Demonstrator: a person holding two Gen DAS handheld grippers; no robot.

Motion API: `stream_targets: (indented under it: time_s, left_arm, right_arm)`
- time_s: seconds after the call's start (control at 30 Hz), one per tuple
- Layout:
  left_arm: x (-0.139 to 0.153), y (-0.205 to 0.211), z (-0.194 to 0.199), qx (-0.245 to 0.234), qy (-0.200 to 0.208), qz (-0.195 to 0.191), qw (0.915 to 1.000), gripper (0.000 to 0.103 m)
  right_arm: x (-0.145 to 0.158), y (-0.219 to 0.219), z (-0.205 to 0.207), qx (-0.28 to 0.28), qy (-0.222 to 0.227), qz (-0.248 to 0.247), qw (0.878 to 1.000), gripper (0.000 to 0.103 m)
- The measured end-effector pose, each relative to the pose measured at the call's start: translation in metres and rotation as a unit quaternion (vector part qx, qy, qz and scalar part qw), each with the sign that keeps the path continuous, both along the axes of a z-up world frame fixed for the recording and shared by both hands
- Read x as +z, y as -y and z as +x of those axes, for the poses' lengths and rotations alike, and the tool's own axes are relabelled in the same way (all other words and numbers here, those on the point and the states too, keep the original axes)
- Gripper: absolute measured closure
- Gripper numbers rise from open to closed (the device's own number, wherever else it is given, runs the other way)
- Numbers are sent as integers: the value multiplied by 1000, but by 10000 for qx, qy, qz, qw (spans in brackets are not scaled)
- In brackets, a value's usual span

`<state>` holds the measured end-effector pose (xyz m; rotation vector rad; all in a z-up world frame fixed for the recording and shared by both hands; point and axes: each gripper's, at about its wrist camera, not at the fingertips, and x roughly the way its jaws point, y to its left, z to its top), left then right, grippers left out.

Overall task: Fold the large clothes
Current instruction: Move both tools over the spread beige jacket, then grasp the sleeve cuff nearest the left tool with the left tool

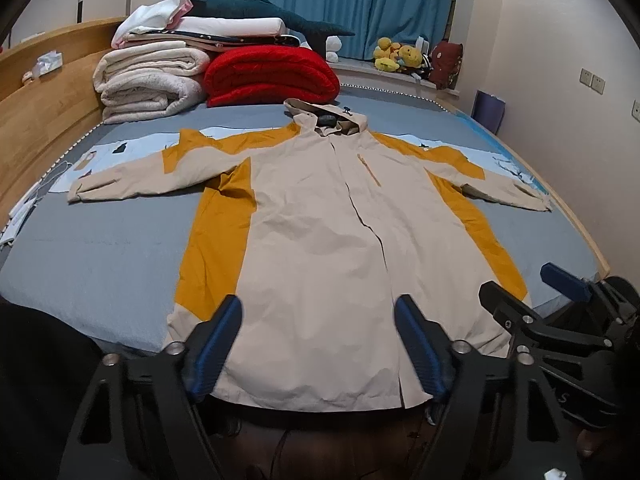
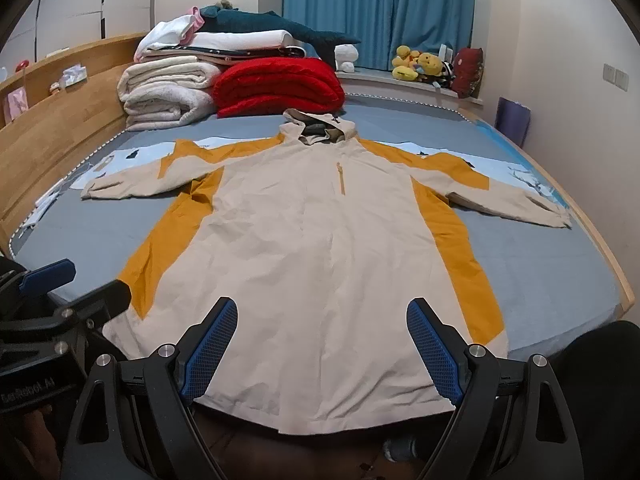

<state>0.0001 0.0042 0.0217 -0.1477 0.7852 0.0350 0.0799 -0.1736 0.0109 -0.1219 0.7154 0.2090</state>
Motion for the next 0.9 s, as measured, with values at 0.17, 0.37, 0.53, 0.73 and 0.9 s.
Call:
stream_targets:
  time_s: [0.17,0.37,0.53,0.73,0.9]
  left_arm:
    - [15,-6,1,120,12,-247,9996,51]
    - [9,5,6,-175,247,193,9994,64]
    - [10,1,18,-141,287,12,9995,68]
    - [26,-22,60,12,333,-74,9994,68]
    - [56,-55,123,222,892,258,9954,68]
  right_arm:
    - [8,-2,4,-29,18,92,10000,16]
    - [12,3,11,-21,26,242,9997,24]
    - [15,0,19,108,-22,276,9996,37]
    - [35,-6,56,115,210,289,9993,46]
    - [61,-14,120,122,543,358,9978,47]
